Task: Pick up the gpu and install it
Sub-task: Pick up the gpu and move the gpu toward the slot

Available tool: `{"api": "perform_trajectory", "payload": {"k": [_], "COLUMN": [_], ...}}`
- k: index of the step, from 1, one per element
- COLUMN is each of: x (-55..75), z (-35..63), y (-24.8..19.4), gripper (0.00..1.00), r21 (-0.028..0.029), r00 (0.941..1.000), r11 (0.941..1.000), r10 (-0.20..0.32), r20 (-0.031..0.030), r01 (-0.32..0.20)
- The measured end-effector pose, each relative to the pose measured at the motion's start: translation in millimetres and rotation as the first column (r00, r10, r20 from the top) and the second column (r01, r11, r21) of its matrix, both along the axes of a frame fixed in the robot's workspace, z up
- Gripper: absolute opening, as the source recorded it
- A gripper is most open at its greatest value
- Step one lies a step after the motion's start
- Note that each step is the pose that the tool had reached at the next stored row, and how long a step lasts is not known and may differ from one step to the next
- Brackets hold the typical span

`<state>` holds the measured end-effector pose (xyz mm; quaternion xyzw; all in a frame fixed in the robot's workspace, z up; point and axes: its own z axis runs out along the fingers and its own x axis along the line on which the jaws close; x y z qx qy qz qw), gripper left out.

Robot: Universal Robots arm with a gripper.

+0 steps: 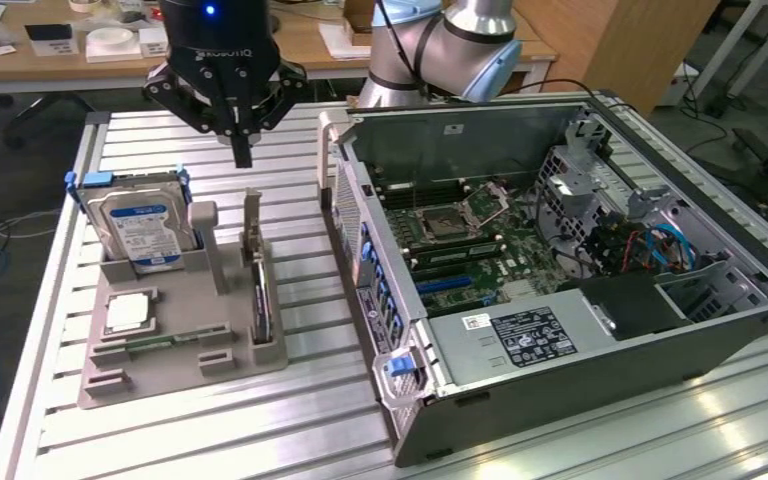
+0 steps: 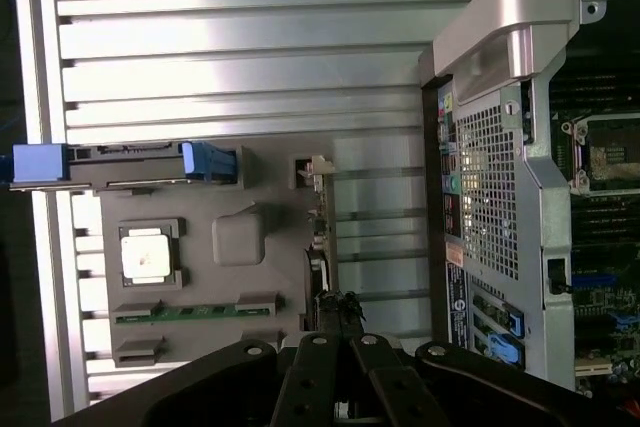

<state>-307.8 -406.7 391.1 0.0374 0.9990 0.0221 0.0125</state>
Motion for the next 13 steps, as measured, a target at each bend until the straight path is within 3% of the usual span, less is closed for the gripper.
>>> {"api": "perform_trajectory", "payload": {"k": [6, 10, 13], "x": [0.0, 0.0, 0.0], "z": [0.0, 0.0, 0.0], "y": [0.0, 0.0, 0.0], "gripper": [0.11, 0.35, 0.41], "r21": [0.0001, 0.0000, 0.0000], "r00": [1.0000, 1.0000, 1.0000], "r11": [1.0000, 1.0000, 1.0000], "r10": [0.000, 0.000, 0.000], "r20": [0.0000, 0.0000, 0.0000], "r01": [0.000, 0.000, 0.000]}}
